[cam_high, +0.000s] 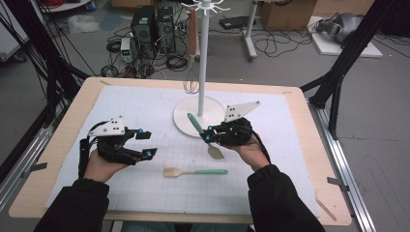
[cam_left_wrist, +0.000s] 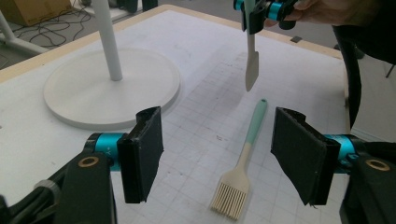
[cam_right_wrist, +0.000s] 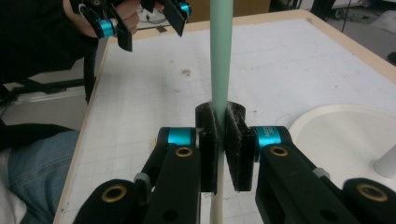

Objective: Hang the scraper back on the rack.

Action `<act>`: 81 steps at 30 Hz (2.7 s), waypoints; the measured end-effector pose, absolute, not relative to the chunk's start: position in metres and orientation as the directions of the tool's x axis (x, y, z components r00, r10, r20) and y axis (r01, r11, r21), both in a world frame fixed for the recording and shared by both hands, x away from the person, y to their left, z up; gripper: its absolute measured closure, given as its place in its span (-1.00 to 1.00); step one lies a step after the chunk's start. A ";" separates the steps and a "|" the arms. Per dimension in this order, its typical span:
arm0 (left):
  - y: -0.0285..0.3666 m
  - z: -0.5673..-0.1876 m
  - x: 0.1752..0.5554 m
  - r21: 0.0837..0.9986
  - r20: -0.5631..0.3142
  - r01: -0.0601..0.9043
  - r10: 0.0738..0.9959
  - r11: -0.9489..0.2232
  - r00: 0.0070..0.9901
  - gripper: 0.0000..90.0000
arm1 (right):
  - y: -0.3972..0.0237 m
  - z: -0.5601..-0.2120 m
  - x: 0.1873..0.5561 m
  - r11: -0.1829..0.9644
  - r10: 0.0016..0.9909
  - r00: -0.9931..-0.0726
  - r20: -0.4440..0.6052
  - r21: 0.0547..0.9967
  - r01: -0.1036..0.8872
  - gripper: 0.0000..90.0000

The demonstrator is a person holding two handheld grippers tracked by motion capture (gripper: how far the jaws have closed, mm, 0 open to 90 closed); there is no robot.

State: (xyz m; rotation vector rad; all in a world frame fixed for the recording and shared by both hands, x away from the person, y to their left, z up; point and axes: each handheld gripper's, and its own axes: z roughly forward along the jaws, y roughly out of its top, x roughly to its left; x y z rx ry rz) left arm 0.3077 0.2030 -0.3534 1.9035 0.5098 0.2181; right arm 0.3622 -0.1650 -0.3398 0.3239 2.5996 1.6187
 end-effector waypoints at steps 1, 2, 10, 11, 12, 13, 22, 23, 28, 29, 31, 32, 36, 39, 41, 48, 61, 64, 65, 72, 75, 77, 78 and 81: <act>0.204 -0.354 0.307 0.920 -0.088 0.245 0.450 -0.305 0.889 -0.25 | -0.166 -0.339 0.363 0.421 0.216 -0.975 0.060 0.895 0.148 0.87; 0.206 -0.354 0.307 0.920 -0.086 0.245 0.451 -0.307 0.889 -0.25 | -0.167 -0.338 0.363 0.419 0.217 -0.974 0.062 0.895 0.150 0.87; 0.212 -0.356 0.308 0.920 -0.094 0.256 0.468 -0.297 0.879 -0.27 | -0.172 -0.336 0.369 0.393 0.248 -0.966 0.078 0.903 0.174 0.87; 0.212 -0.356 0.308 0.919 -0.092 0.257 0.470 -0.299 0.878 -0.28 | -0.173 -0.336 0.369 0.391 0.250 -0.965 0.079 0.904 0.175 0.87; 0.213 -0.357 0.309 0.917 -0.095 0.262 0.473 -0.300 0.876 -0.29 | -0.173 -0.336 0.370 0.389 0.254 -0.964 0.076 0.905 0.174 0.87; 0.213 -0.358 0.309 0.917 -0.100 0.266 0.473 -0.298 0.876 -0.30 | -0.173 -0.336 0.370 0.385 0.254 -0.964 0.082 0.905 0.179 0.87; 0.217 -0.359 0.309 0.915 -0.099 0.271 0.487 -0.297 0.868 -0.33 | -0.174 -0.331 0.373 0.376 0.266 -0.960 0.084 0.908 0.183 0.87; 0.218 -0.359 0.309 0.915 -0.099 0.273 0.490 -0.297 0.866 -0.33 | -0.174 -0.331 0.373 0.369 0.270 -0.959 0.088 0.911 0.187 0.87; 0.222 -0.359 0.308 0.915 -0.099 0.278 0.506 -0.293 0.857 -0.36 | -0.176 -0.328 0.376 0.367 0.270 -0.959 0.083 0.912 0.182 0.87; 0.222 -0.359 0.308 0.915 -0.101 0.280 0.507 -0.291 0.856 -0.37 | -0.177 -0.327 0.375 0.366 0.278 -0.957 0.086 0.911 0.188 0.87; 0.224 -0.359 0.309 0.914 -0.099 0.281 0.511 -0.292 0.854 -0.39 | -0.176 -0.325 0.376 0.367 0.280 -0.957 0.079 0.912 0.182 0.87; 0.224 -0.359 0.309 0.914 -0.098 0.281 0.512 -0.293 0.853 -0.39 | -0.176 -0.324 0.377 0.367 0.280 -0.957 0.076 0.913 0.180 0.87; 0.226 -0.359 0.309 0.913 -0.101 0.286 0.517 -0.290 0.850 -0.40 | -0.176 -0.321 0.378 0.364 0.289 -0.955 0.072 0.914 0.179 0.87; 0.227 -0.359 0.309 0.915 -0.100 0.284 0.521 -0.287 0.848 -0.41 | -0.177 -0.319 0.380 0.367 0.289 -0.955 0.068 0.914 0.175 0.87; 0.228 -0.359 0.309 0.915 -0.098 0.283 0.522 -0.287 0.847 -0.41 | -0.177 -0.319 0.380 0.361 0.292 -0.954 0.068 0.916 0.176 0.87; 0.228 -0.359 0.308 0.915 -0.098 0.284 0.525 -0.286 0.845 -0.42 | -0.177 -0.316 0.382 0.357 0.301 -0.951 0.072 0.916 0.182 0.87; 0.230 -0.358 0.309 0.916 -0.096 0.281 0.526 -0.285 0.845 -0.42 | -0.176 -0.300 0.387 0.343 0.307 -0.950 0.052 0.925 0.161 0.87; 0.231 -0.359 0.309 0.916 -0.096 0.282 0.528 -0.285 0.844 -0.43 | -0.176 -0.294 0.389 0.341 0.311 -0.949 0.044 0.927 0.155 0.87; 0.231 -0.359 0.309 0.916 -0.096 0.282 0.528 -0.285 0.844 -0.43 | -0.176 -0.292 0.389 0.339 0.311 -0.949 0.043 0.928 0.154 0.87; 0.232 -0.360 0.309 0.917 -0.098 0.285 0.533 -0.280 0.840 -0.44 | -0.176 -0.279 0.393 0.326 0.321 -0.947 0.029 0.935 0.139 0.87; 0.232 -0.360 0.309 0.916 -0.098 0.286 0.535 -0.281 0.839 -0.45 | -0.176 -0.272 0.395 0.313 0.324 -0.945 0.030 0.940 0.138 0.87; 0.233 -0.360 0.309 0.916 -0.096 0.285 0.537 -0.282 0.838 -0.45 | -0.176 -0.267 0.397 0.303 0.325 -0.945 0.026 0.944 0.130 0.87; 0.233 -0.360 0.309 0.916 -0.096 0.286 0.538 -0.281 0.838 -0.45 | -0.176 -0.264 0.397 0.304 0.326 -0.945 0.024 0.944 0.129 0.87; 0.233 -0.360 0.309 0.916 -0.099 0.288 0.540 -0.279 0.836 -0.45 | -0.176 -0.258 0.400 0.302 0.329 -0.944 0.025 0.944 0.131 0.87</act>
